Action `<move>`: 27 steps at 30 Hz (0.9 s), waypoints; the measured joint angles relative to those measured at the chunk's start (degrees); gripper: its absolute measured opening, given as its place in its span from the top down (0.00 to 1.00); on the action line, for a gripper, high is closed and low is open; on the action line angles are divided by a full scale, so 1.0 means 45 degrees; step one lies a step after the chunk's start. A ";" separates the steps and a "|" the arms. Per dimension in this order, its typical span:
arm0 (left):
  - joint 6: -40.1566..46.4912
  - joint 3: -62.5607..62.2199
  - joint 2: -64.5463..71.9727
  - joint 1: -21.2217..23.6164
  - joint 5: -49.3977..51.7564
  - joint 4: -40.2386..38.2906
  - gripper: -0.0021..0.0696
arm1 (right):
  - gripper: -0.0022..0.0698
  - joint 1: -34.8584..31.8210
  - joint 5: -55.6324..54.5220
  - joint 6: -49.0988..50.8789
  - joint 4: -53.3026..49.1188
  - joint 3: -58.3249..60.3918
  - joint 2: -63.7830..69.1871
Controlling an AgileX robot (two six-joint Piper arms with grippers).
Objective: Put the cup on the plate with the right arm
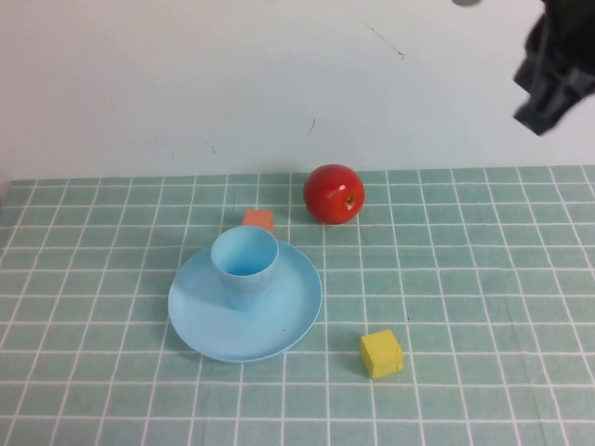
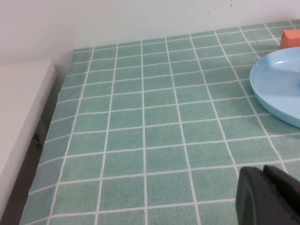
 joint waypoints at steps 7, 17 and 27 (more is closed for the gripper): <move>0.0000 0.0000 0.0000 0.0000 0.0000 0.0000 0.98 | 0.97 0.0000 -0.0092 0.2213 -0.1500 0.6085 -0.4289; 0.0023 0.0000 0.0000 0.0000 0.0000 0.0000 0.98 | 0.97 0.0000 -0.4404 0.6677 -0.2296 1.4256 -1.0108; 0.0023 0.0000 0.0000 0.0000 0.0000 0.0000 0.98 | 0.97 0.0000 -0.6782 0.8568 -0.1618 1.7741 -1.2507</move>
